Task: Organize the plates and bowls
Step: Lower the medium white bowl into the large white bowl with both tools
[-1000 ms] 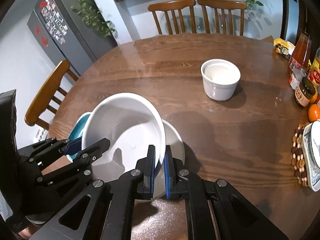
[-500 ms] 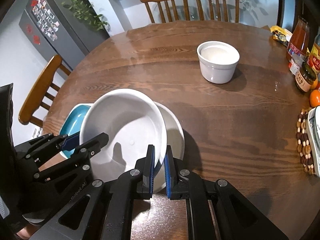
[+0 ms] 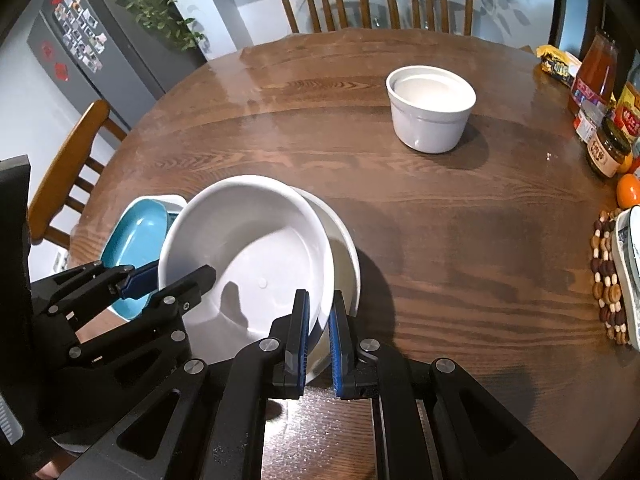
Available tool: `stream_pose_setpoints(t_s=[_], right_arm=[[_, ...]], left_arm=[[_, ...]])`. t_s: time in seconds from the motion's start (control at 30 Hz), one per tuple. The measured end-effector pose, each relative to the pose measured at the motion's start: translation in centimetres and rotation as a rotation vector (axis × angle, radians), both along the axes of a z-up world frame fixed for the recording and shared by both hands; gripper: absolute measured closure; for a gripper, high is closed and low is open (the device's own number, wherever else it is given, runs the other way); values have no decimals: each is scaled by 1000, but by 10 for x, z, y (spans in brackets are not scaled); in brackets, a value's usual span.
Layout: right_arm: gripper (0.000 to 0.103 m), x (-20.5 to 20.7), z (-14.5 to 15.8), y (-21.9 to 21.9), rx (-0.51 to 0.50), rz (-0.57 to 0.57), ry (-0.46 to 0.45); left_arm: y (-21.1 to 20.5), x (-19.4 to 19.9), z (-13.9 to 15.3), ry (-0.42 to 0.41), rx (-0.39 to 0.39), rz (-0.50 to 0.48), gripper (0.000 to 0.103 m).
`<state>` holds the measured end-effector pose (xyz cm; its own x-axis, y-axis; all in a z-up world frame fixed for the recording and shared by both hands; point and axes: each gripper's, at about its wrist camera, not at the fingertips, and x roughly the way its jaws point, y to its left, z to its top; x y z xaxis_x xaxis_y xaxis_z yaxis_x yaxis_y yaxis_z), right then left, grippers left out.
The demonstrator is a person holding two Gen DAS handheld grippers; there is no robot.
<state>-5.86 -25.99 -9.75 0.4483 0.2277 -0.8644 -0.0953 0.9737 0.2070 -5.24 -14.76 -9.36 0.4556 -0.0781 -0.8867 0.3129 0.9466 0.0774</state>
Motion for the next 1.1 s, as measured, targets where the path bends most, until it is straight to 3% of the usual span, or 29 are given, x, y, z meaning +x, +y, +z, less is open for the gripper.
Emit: stream_pose_setpoints(t_s=[1.1], right_arm=[[93,3,0,6,-42,-8,-5]], left_arm=[[-2,4,-5,17,5,-11,81]])
